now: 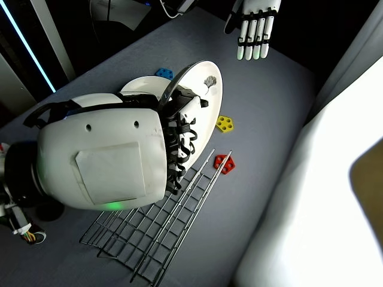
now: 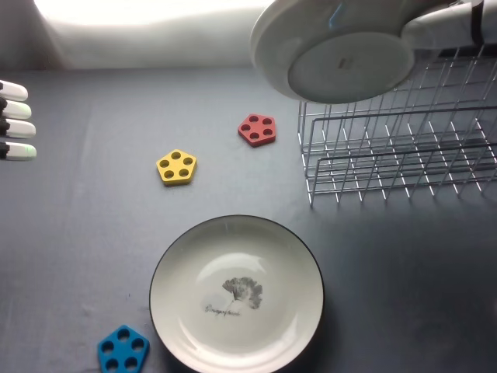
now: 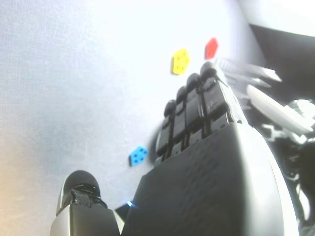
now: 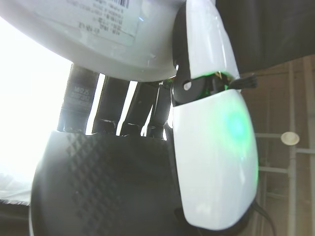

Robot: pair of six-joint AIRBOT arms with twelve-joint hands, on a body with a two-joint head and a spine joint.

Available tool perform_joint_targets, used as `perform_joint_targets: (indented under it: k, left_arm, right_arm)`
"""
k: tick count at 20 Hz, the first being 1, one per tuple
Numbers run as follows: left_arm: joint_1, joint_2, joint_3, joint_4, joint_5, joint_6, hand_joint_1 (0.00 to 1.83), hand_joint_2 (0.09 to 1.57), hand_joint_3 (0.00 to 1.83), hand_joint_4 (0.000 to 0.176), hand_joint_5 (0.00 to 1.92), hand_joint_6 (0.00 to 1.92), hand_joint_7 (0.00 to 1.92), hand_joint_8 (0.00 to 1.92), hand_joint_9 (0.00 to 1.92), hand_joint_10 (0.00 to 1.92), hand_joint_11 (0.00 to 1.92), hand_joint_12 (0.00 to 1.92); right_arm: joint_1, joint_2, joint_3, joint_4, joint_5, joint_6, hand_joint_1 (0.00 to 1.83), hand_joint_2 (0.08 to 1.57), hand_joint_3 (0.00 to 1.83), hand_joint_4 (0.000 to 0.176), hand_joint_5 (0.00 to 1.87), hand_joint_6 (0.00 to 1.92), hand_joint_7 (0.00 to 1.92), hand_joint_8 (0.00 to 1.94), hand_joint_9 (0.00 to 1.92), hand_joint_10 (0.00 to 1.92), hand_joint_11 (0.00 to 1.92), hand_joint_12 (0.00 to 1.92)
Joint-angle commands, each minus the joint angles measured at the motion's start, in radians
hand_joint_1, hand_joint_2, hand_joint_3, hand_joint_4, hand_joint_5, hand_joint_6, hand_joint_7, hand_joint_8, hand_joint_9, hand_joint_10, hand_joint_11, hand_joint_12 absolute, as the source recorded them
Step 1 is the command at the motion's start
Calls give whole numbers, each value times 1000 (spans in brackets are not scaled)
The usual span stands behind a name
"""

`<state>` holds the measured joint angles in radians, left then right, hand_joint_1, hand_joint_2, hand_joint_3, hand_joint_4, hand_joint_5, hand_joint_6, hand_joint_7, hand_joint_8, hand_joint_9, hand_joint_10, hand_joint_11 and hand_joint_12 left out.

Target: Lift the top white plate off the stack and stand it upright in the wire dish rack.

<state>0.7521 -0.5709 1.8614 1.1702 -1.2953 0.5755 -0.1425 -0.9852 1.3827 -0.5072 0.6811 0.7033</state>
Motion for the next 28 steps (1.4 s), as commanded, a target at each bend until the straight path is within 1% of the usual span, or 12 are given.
perform_joint_targets:
  k: [1, 2, 5, 6, 8, 10, 13, 17, 18, 19, 23, 28]
  left_arm:
    - [-16, 9, 6, -79, -50, 4, 93, 952, 0, 0, 59, 3, 86, 1, 89, 0, 138, 11]
    - [-16, 9, 6, -81, -49, 4, 113, 952, 0, 0, 64, 4, 87, 1, 86, 0, 139, 11]
    - [-16, 9, 4, -88, -46, 4, 120, 955, 0, 0, 68, 5, 96, 6, 92, 8, 119, 6]
    - [-14, 10, 6, -86, -55, 4, 117, 953, 0, 0, 58, 0, 84, 0, 84, 4, 115, 4]
    - [-12, 10, 13, -76, -64, 5, 105, 954, 0, 0, 68, 5, 95, 5, 95, 7, 127, 9]
    - [-12, 10, 17, -76, -75, 6, 94, 956, 0, 0, 70, 4, 88, 1, 81, 0, 106, 2]
    - [-10, 10, 18, -72, -74, 6, 98, 960, 1, 0, 62, 0, 76, 0, 69, 0, 98, 0]
    - [-6, 9, 28, -71, -84, 9, 106, 955, 0, 0, 58, 1, 79, 2, 72, 5, 96, 3]
    - [-6, 9, 28, -71, -85, 9, 117, 954, 0, 0, 52, 0, 65, 0, 55, 1, 93, 2]
    - [-6, 9, 28, -71, -85, 9, 117, 954, 0, 0, 52, 0, 65, 0, 55, 1, 93, 2]
    - [-6, 7, 28, -67, -85, 10, 120, 954, 0, 0, 61, 4, 70, 2, 52, 1, 89, 3]
    - [-5, 7, 22, -63, -77, 14, 90, 954, 0, 0, 59, 3, 78, 3, 69, 5, 87, 4]
  right_arm:
    - [9, 15, 8, 72, 115, 42, 1501, 1017, 1, 0, 1040, 814, 1293, 163, 1203, 566, 1064, 1257]
    - [9, 15, 10, 68, 112, 54, 1500, 1020, 1, 0, 1034, 832, 1302, 140, 1181, 605, 1055, 1273]
    - [9, 15, 13, 53, 106, 90, 1502, 1018, 0, 0, 1045, 826, 1303, 149, 1201, 566, 1038, 1262]
    - [9, 15, 16, 49, 100, 109, 1500, 1025, 2, 0, 1016, 878, 1239, 276, 1183, 592, 1032, 1266]
    - [9, 14, 24, 42, 94, 132, 1500, 1029, 0, 0, 1003, 904, 1224, 301, 1178, 601, 1026, 1283]
    - [9, 10, 36, 21, 91, 170, 1499, 1032, 1, 0, 995, 921, 1242, 275, 1153, 637, 1014, 1295]
    - [10, 3, 51, -5, 93, 199, 1499, 1028, 0, 0, 990, 909, 1253, 237, 1180, 597, 1049, 1274]
    - [9, -6, 74, -5, 93, 200, 1498, 1032, 0, 0, 993, 906, 1239, 259, 1161, 637, 1039, 1287]
    - [9, -8, 80, -4, 93, 200, 1498, 1032, 0, 0, 993, 908, 1270, 197, 1152, 654, 1034, 1303]
    - [9, -9, 83, -4, 94, 200, 1498, 1032, 0, 0, 993, 908, 1270, 197, 1152, 654, 1034, 1303]
    - [6, -15, 99, -5, 97, 205, 1500, 1024, 0, 0, 1010, 882, 1288, 155, 1192, 583, 1044, 1280]
    - [-4, -23, 121, -51, 100, 252, 1499, 1026, 0, 0, 1004, 889, 1298, 139, 1170, 619, 1041, 1290]
